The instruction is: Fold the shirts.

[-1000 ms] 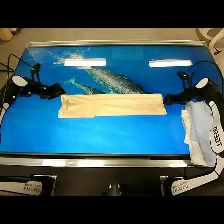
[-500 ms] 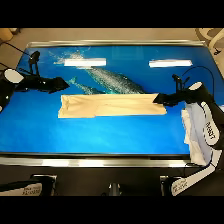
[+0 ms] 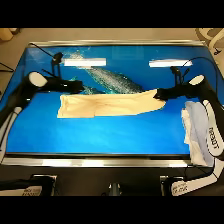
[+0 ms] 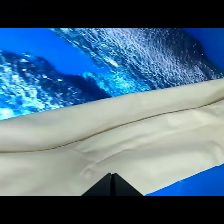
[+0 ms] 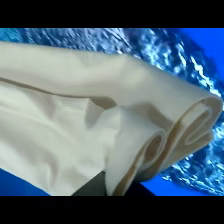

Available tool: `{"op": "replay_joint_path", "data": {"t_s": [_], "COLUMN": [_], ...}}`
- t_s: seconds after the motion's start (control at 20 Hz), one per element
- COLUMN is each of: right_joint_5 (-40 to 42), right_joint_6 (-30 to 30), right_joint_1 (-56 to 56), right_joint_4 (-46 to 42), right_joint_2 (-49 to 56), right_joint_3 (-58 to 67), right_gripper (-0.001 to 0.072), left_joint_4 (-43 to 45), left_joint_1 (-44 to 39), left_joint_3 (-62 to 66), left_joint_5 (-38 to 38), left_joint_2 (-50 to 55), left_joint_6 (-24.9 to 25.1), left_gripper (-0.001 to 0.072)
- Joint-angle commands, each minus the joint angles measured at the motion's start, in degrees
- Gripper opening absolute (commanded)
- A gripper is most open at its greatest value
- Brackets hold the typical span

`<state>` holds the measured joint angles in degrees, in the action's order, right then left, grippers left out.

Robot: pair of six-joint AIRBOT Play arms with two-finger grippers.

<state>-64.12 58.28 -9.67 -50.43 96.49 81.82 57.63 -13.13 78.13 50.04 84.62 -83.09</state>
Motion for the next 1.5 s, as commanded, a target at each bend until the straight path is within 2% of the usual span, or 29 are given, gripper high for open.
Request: {"op": "replay_joint_path", "data": {"t_s": [0.0, 0.1, 0.25, 0.5, 0.7, 0.85, 0.9, 1.0, 1.25, 1.45], "right_joint_5": [-4.2, -8.5, -15.6, -21.7, -19.4, -12.8, -10.4, -6.3, 7.0, 18.1], "right_joint_6": [-0.7, -0.7, -0.7, -0.5, -0.2, -0.3, -0.3, -0.3, 0.2, 0.2], "right_joint_1": [0.1, 0.1, 0.1, 0.2, 0.2, 0.7, 1.9, 6.1, 22.0, 32.1], "right_joint_4": [0.8, 0.8, 0.7, 0.7, 2.7, 6.1, 6.6, 7.9, 12.9, 20.5], "right_joint_2": [-8.5, -13.6, -20.3, -28.1, -28.8, -28.6, -28.3, -27.0, -18.7, -8.4], "right_joint_3": [0.0, 0.0, 0.0, 0.0, 0.0, 0.0, 0.0, 0.0, 0.0, 0.0], "right_gripper": [0.0014, 0.0014, 0.0014, 0.0015, 0.0014, 0.0014, 0.0014, 0.0014, 0.0014, 0.0015], "left_joint_4": [-5.4, -13.9, -30.0, -44.1, -48.0, -47.9, -45.9, -33.9, -3.3, 4.6], "left_joint_1": [-8.9, -13.4, -18.4, -24.3, -27.2, -23.6, -21.6, -15.9, 2.2, 14.2], "left_joint_3": [0.0, 0.2, 0.2, 0.2, 0.2, 0.2, 0.2, 0.2, 0.2, 0.2], "left_joint_5": [-10.4, -14.8, -17.2, -20.2, -23.5, -20.9, -20.7, -20.5, -13.7, -6.2], "left_joint_2": [7.7, 12.7, 18.5, 22.8, 22.9, 21.2, 19.4, 13.1, -5.5, -17.9], "left_joint_6": [-6.2, -6.3, -6.3, -6.3, -5.8, 1.3, 4.2, 4.2, -8.0, -9.1], "left_gripper": [0.0035, 0.0035, 0.0035, 0.0034, 0.0033, 0.0029, 0.0029, 0.0029, 0.0029, 0.0030]}}
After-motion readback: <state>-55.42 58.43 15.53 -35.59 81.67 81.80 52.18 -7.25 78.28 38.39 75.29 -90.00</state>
